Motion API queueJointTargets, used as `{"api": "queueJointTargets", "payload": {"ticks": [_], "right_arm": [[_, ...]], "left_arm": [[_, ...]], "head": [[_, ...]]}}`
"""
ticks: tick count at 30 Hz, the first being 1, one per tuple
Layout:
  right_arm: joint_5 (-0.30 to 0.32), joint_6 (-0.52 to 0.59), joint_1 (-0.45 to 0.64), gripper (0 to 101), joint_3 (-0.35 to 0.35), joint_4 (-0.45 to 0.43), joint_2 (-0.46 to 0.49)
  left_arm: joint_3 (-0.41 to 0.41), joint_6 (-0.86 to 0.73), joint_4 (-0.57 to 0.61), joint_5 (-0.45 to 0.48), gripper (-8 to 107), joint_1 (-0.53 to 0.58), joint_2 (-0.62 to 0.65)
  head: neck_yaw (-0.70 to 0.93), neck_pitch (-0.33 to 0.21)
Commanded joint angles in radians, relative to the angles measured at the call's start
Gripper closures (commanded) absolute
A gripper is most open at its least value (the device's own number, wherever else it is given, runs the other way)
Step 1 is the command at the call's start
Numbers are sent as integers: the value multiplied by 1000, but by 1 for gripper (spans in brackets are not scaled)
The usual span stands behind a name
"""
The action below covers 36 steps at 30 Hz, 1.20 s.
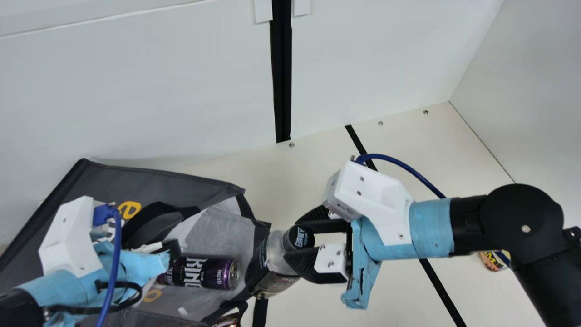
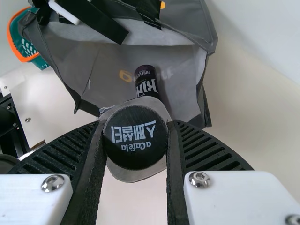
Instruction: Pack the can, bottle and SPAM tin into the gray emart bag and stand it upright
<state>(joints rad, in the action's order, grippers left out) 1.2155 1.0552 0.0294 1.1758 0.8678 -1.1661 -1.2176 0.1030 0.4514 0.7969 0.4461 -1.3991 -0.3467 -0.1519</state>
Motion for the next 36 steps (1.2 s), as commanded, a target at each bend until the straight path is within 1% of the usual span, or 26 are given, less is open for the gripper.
{"api": "queueJointTargets", "payload": {"ticks": [1,4,6,23,30,36], "right_arm": [[5,21,3,101,-2,12,-8],[3,50,6,101,-5,28,-25],[-11,64,-3,101,-10,35,-38],[-169,178,-126,101,-41,69,-150],[-219,211,-179,101,-40,81,-201],[-259,230,-224,101,-24,90,-249]], "left_arm": [[0,0,0,0,107,0,0],[0,0,0,0,107,0,0],[0,0,0,0,107,0,0],[0,0,0,0,107,0,0],[0,0,0,0,107,0,0],[0,0,0,0,107,0,0]], "head": [[-2,-23],[-2,-23],[-2,-23],[-2,-23],[-2,-23],[-2,-23]]}}
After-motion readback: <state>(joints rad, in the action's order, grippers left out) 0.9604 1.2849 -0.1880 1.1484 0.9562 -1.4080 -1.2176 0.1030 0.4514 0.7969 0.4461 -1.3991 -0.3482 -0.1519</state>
